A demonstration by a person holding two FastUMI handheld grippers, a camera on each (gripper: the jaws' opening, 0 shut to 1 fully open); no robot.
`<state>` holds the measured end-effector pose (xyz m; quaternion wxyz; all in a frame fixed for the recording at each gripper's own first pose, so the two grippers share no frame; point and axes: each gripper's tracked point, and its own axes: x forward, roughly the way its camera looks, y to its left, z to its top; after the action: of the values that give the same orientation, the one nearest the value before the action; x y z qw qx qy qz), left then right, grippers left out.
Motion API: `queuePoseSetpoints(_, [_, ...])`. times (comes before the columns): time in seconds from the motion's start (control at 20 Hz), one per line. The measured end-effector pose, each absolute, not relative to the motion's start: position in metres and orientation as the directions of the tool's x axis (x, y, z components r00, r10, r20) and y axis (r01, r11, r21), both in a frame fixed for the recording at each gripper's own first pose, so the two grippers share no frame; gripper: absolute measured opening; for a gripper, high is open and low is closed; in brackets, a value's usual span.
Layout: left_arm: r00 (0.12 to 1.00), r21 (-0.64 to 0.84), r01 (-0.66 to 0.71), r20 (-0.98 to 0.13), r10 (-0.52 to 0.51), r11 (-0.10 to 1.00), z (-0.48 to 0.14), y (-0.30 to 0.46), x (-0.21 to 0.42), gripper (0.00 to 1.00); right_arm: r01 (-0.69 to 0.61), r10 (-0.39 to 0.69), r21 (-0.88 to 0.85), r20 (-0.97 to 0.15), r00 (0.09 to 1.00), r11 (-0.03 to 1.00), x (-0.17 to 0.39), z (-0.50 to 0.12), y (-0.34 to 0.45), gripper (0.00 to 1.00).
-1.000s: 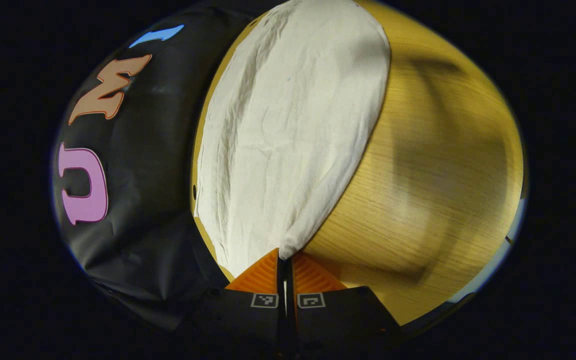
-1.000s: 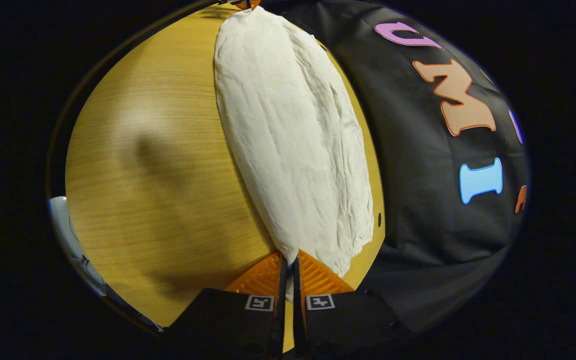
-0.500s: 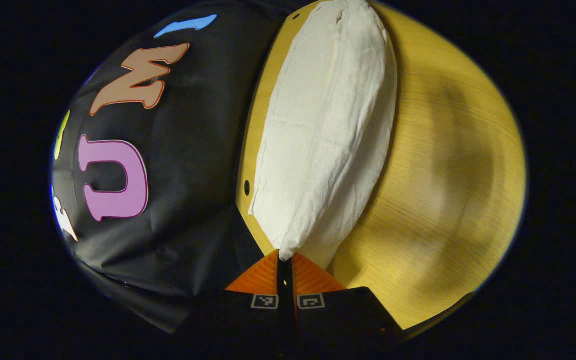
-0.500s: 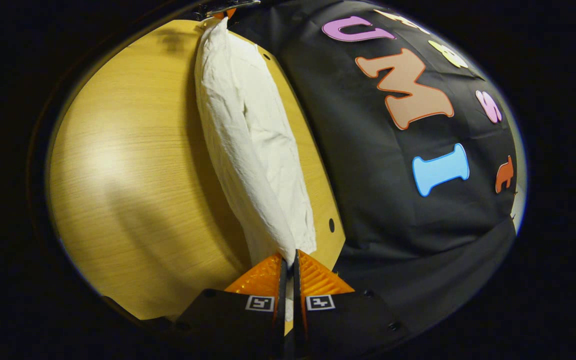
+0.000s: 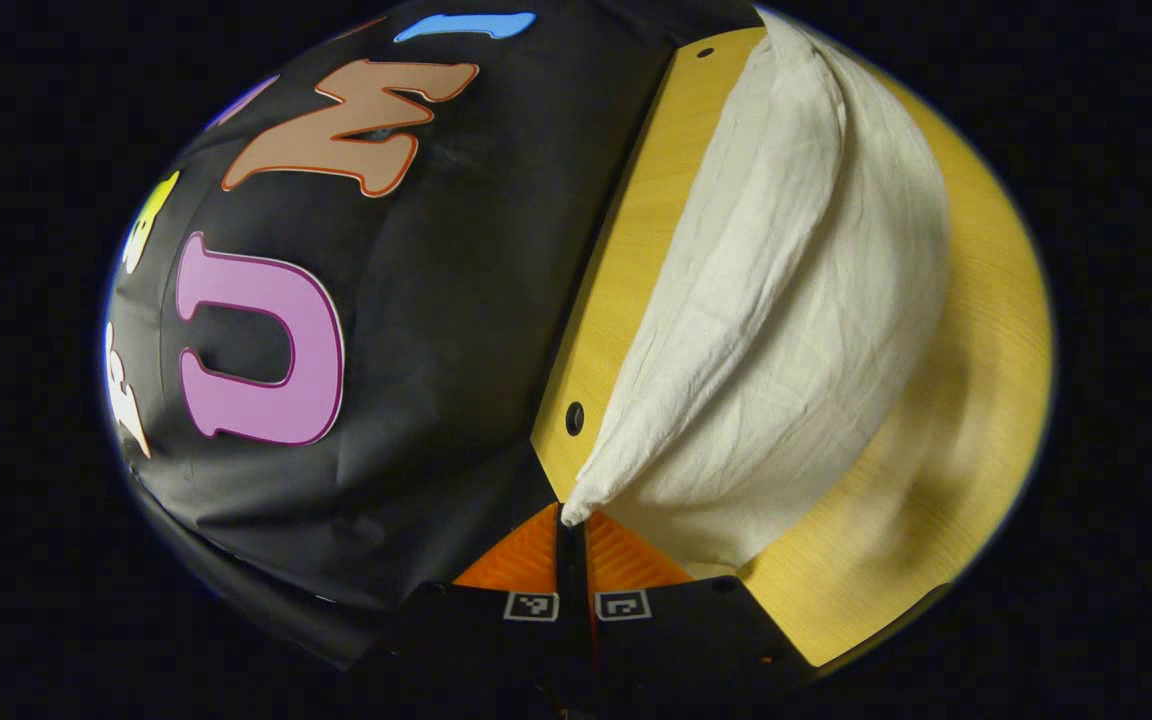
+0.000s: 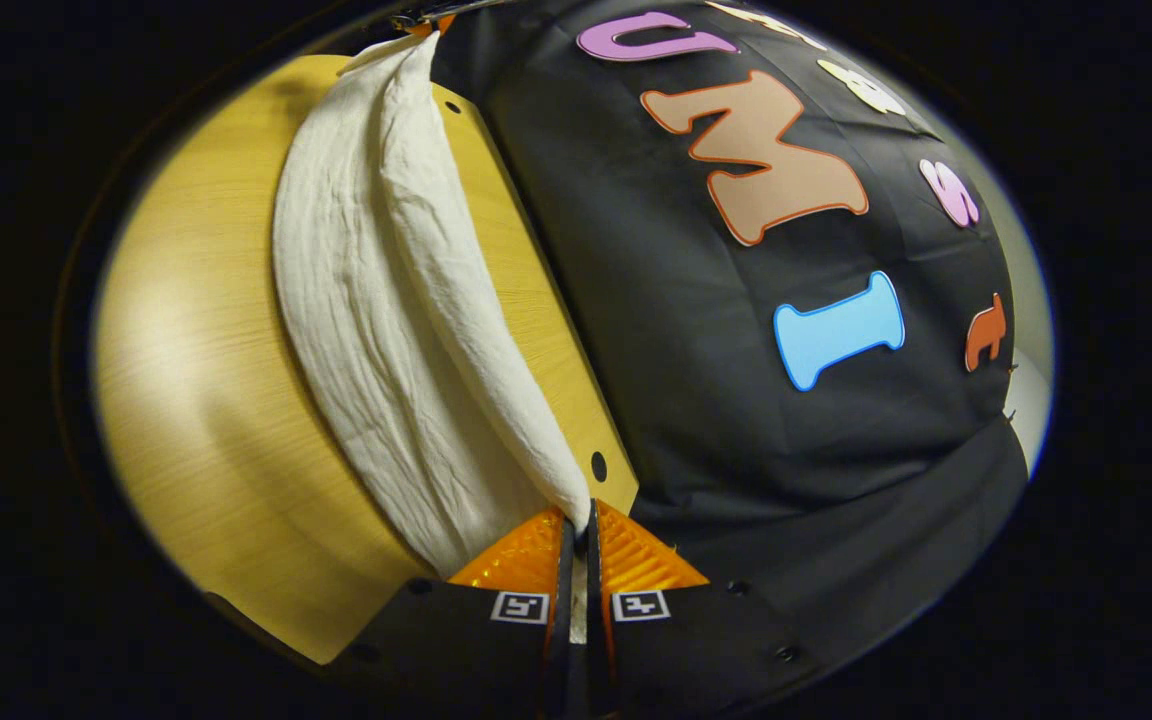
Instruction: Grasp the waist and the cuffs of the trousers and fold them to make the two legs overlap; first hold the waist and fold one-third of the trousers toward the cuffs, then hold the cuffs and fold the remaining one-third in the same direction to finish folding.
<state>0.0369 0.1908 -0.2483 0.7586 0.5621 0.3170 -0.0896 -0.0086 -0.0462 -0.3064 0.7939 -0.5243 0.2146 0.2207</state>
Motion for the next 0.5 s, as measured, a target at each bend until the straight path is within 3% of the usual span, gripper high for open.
queuePoseSetpoints(0.25, [0.781, 0.759, 0.441, -0.587, 0.212, 0.479, -0.268, 0.193, 0.087, 0.0, -0.469, 0.035, -0.743, -0.518, 0.855, 0.478, 0.046, -0.321, -0.032, 0.09])
queuePoseSetpoints(0.45, [0.788, 0.742, 0.391, -0.576, 0.22, 0.544, -0.284, 0.2, 0.133, 0.0, -0.46, -0.012, -0.728, -0.54, 0.842, 0.508, 0.081, -0.358, -0.011, 0.06])
queuePoseSetpoints(0.5, [0.789, 0.741, 0.386, -0.574, 0.219, 0.55, -0.289, 0.199, 0.142, 0.0, -0.46, -0.024, -0.725, -0.548, 0.836, 0.513, 0.083, -0.37, -0.009, 0.12])
